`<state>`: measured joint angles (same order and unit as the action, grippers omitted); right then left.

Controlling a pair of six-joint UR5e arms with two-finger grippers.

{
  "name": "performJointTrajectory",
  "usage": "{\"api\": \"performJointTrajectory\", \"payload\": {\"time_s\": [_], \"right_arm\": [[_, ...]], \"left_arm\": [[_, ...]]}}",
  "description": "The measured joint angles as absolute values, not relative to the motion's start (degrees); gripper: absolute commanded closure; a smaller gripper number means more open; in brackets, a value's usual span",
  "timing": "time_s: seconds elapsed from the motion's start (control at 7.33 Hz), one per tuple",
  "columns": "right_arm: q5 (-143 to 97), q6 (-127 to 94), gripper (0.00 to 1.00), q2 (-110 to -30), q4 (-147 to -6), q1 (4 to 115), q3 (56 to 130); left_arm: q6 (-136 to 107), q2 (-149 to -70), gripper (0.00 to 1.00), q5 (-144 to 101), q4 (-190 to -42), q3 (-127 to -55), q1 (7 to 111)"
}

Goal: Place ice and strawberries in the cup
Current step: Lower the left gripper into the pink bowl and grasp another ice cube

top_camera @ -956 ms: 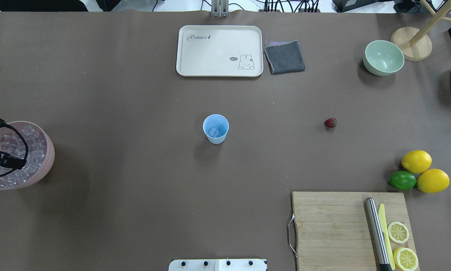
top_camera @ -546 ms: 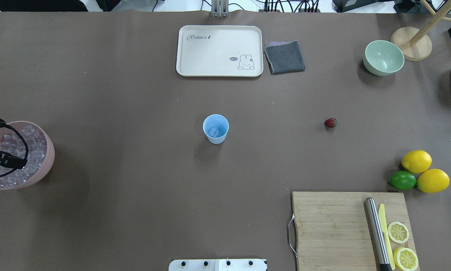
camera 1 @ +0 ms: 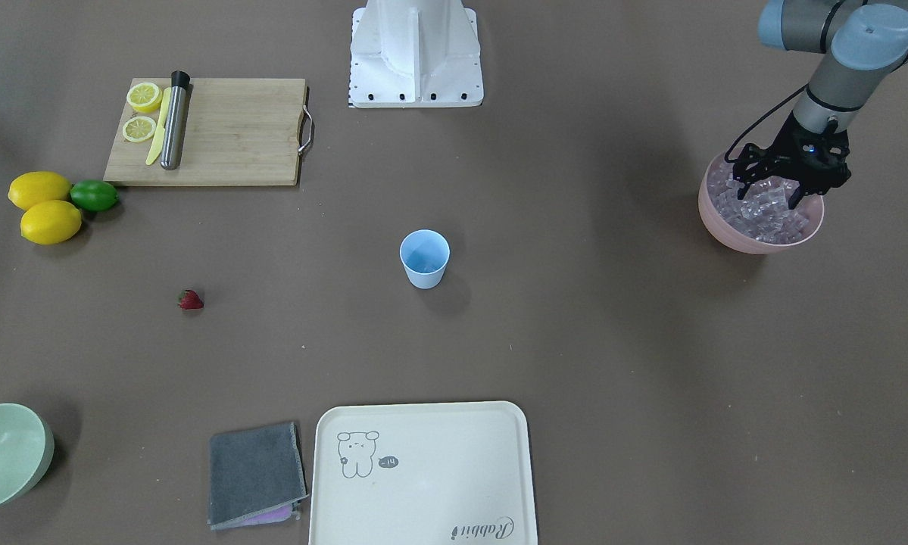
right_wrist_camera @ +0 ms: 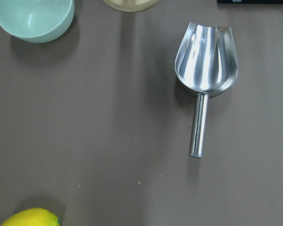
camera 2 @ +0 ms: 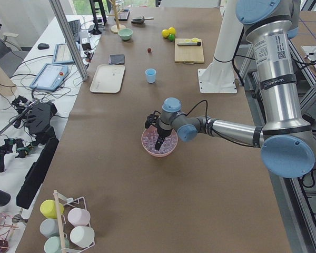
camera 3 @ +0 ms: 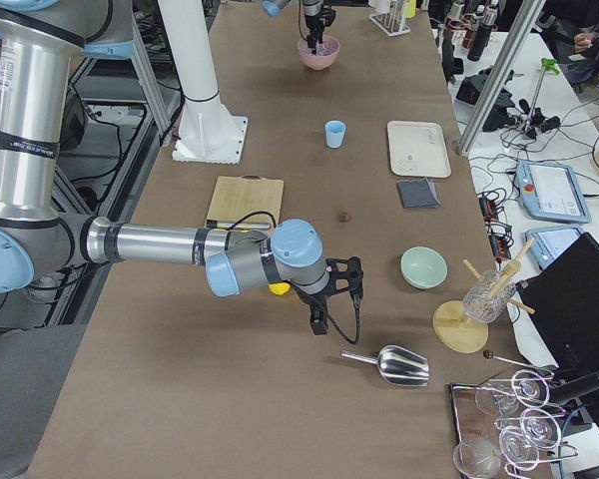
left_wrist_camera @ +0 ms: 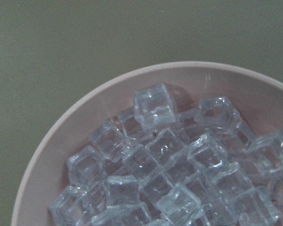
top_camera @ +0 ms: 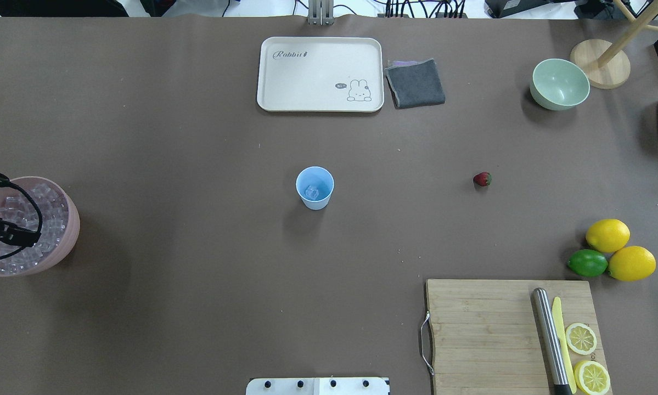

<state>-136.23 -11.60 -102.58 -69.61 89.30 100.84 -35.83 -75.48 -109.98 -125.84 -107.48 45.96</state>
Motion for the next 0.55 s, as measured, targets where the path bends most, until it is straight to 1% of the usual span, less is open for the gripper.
{"api": "performJointTrajectory", "payload": {"time_s": [0.14,0.27,0.55], "right_arm": [[-136.23,-11.58,0.00,-102.57,-69.61,89.30,100.75],[-136.23,-11.55,0.00,-102.57,-69.59,89.30,100.64],[-136.23,-11.49,0.00,-102.57,-69.53,89.30,100.57]], "left_arm": [[-35.75,-75.49,0.12,-109.96,-125.80,-107.30,45.92],[-35.71,-75.52,0.21,-109.97,-125.78,-107.15,45.89],[-35.66,-75.57,0.58,-110.03,-125.81,-107.07,45.88]]}}
